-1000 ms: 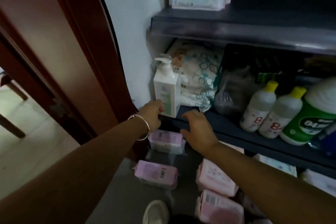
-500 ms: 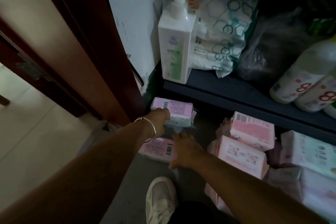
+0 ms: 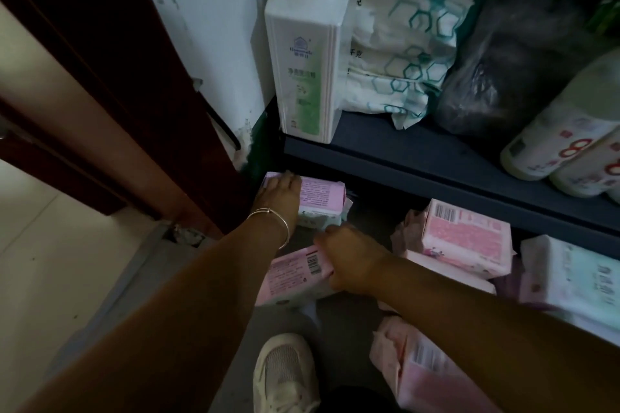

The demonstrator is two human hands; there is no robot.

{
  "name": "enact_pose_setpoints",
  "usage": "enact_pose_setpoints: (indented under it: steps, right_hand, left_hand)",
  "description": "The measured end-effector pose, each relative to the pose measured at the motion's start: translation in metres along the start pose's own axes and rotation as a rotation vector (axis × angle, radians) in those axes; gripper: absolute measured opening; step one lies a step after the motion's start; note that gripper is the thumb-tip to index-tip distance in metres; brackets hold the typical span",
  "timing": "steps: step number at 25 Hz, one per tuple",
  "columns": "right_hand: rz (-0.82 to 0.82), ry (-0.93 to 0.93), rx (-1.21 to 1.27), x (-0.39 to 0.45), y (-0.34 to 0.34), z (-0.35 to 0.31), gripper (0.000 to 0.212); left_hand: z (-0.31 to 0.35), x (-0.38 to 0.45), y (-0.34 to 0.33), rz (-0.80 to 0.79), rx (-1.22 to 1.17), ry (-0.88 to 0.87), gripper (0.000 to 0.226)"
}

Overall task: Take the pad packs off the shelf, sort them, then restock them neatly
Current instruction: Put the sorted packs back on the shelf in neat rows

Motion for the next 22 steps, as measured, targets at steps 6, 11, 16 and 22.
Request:
enact_pose_setpoints:
  steps: [6, 11, 16, 22]
  right_hand:
    - [-0.006, 0.051, -0.017, -0.006, 0.010, 0.005, 0.041]
    - [0.031, 0.086, 0.034, -0.004, 0.027, 0.005, 0.055]
    - [0.065, 0.160, 0.115, -0.020, 0.066, 0.005, 0.058]
    - [0.030, 0.015, 0.408, -0.087, 0.145, 0.028, 0.045]
  left_hand:
    - [0.009, 0.008, -0.002, 0.059, 0.272, 0.022, 0.056]
    - [0.005, 0.016, 0.011, -0.093, 0.190, -0.093, 0.070]
    - [0.007, 0.005, 0.069, -0.237, 0.086, -0.120, 0.058]
    - [0.034, -0.030, 0.161, -0.333, -0.075, -0.132, 0.059]
Point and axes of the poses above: each hand's wrist, its own x-axis towards the middle knuckle, its own y-axis out of the back of the hand, z = x × y, the point moved 2 cm from there along x, towards the middle knuckle, and after that the axes turned 15 degrees about -y, right-handed, at the moved point
